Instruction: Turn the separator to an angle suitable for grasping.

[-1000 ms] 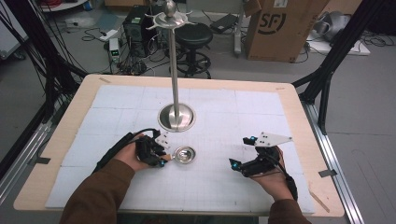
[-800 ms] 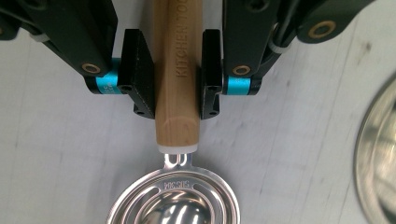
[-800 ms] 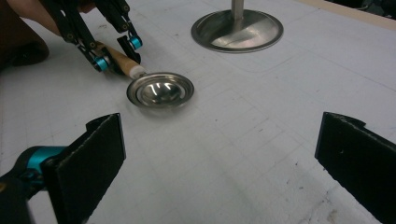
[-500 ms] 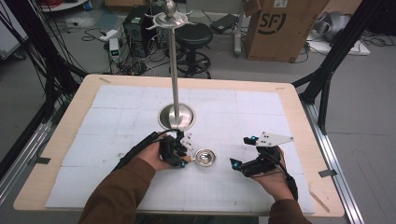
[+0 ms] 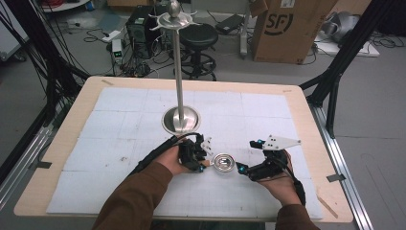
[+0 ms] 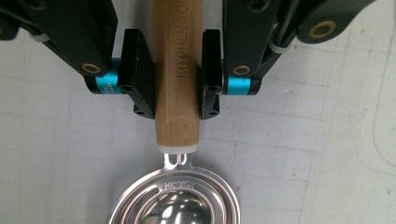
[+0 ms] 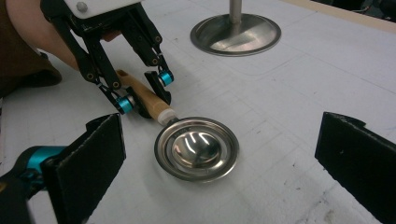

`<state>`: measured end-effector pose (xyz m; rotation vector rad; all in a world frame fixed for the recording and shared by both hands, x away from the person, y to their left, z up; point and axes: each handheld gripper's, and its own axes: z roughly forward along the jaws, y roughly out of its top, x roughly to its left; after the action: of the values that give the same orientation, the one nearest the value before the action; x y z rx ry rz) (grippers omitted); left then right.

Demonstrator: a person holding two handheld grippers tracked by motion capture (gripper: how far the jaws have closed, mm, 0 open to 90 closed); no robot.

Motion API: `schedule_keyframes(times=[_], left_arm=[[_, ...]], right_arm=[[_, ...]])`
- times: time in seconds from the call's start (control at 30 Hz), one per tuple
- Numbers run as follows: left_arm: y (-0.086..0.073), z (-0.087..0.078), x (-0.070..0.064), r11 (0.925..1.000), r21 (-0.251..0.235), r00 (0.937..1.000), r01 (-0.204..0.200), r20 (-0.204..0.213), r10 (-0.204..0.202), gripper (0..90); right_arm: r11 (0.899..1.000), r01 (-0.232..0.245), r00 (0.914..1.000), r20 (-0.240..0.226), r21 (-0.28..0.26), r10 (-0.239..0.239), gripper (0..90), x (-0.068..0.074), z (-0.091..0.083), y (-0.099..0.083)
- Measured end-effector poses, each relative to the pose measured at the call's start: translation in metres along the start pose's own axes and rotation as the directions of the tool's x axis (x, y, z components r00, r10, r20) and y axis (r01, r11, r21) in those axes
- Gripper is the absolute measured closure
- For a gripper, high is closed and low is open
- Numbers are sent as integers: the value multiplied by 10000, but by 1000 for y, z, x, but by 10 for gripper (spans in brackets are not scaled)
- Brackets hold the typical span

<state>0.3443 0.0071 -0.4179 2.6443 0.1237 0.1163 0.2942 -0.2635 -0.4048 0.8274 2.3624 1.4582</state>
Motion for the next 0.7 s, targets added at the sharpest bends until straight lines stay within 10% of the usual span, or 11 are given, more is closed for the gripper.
schedule_keyframes(times=[0.43,0.7], left_arm=[[-2,-6,-1,10000,2,9999,67,-144,-67,527],[-23,-33,-2,9916,-1113,9974,655,-233,-685,391]], right_arm=[[10000,5,10000,56,-5,-5,4,0,-2,-1],[10000,-3,10000,88,-53,3,4,1,-4,-1]])
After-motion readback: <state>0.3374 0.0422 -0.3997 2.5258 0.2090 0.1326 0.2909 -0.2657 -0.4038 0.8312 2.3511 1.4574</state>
